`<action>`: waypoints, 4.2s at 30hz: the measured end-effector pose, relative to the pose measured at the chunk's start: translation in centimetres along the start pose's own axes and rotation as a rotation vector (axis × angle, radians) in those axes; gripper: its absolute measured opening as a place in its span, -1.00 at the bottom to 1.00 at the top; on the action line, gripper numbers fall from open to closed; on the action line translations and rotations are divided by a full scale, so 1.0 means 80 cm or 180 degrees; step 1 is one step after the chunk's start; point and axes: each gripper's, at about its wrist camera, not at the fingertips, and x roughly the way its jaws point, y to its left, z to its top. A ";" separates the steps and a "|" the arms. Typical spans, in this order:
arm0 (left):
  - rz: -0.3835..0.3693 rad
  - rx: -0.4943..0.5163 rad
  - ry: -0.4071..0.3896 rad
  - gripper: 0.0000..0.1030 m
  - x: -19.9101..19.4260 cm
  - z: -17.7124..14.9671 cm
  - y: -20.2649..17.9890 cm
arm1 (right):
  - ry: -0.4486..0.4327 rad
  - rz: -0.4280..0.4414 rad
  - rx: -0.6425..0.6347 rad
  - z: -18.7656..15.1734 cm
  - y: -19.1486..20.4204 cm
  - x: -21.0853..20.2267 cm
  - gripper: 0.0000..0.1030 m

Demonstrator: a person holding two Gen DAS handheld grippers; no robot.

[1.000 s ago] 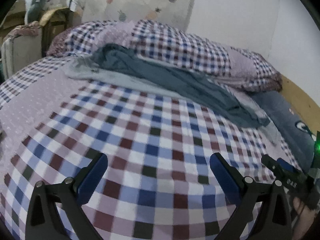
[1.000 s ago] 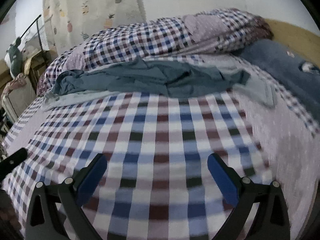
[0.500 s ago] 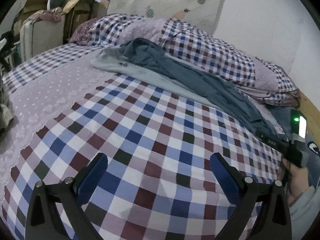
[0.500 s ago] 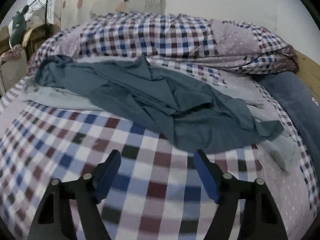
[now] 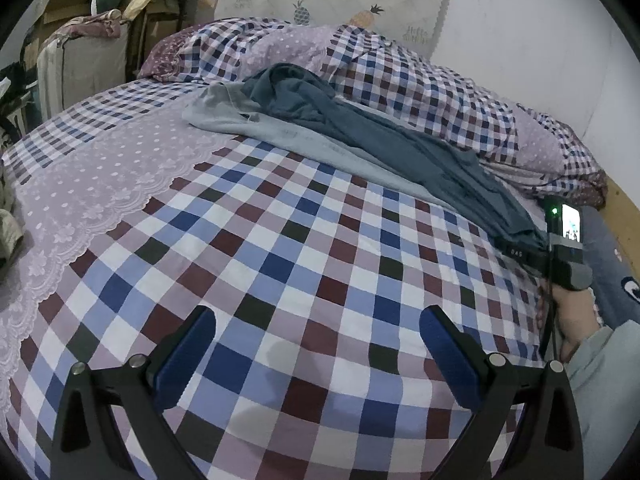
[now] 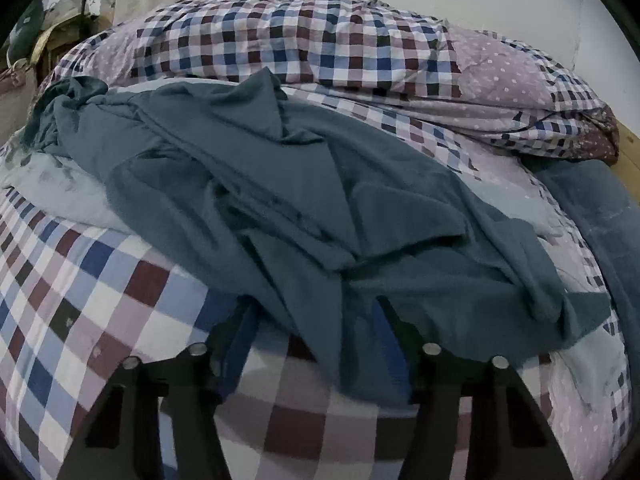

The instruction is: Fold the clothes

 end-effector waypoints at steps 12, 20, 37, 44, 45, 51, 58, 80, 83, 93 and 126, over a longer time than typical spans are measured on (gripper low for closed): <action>-0.0065 0.0032 0.0084 1.00 0.001 -0.004 -0.003 | -0.0129 -0.0060 -0.0027 -0.006 0.014 -0.022 -0.86; -0.0285 -0.0077 0.0132 1.00 -0.003 -0.003 0.000 | -0.0413 0.0119 0.0187 -0.038 0.005 -0.100 -0.88; -0.0684 -0.0415 0.0208 0.98 -0.014 0.006 0.022 | -0.0596 0.0872 0.0375 -0.185 0.043 -0.331 -0.89; -0.1053 -0.0538 0.0461 0.98 -0.001 -0.005 0.013 | -0.0521 0.1336 0.0508 -0.226 0.100 -0.388 -0.89; -0.1080 -0.0514 0.0495 0.98 0.000 -0.008 0.009 | -0.0487 0.1398 0.0499 -0.230 0.109 -0.392 -0.89; -0.1074 -0.0328 0.0594 0.98 0.006 -0.019 -0.012 | -0.0235 0.1644 0.0158 -0.246 0.135 -0.384 -0.80; -0.1025 -0.0319 0.0558 0.98 0.011 -0.020 -0.024 | -0.0332 0.1188 0.0642 -0.255 0.030 -0.357 0.11; -0.1151 -0.0295 0.0562 0.98 0.005 -0.027 -0.025 | -0.0005 0.0686 0.2076 -0.273 -0.095 -0.209 -0.97; -0.1178 -0.0293 0.0535 0.98 0.002 -0.026 -0.026 | -0.0164 0.0658 0.2171 -0.282 -0.098 -0.247 -0.99; -0.1254 -0.0193 0.0564 0.98 -0.009 -0.038 -0.033 | -0.0282 0.0603 0.2185 -0.354 -0.080 -0.431 -0.99; -0.1384 -0.0301 0.0782 0.96 -0.016 -0.050 -0.020 | 0.0369 0.0037 -0.0706 -0.399 0.119 -0.384 -0.97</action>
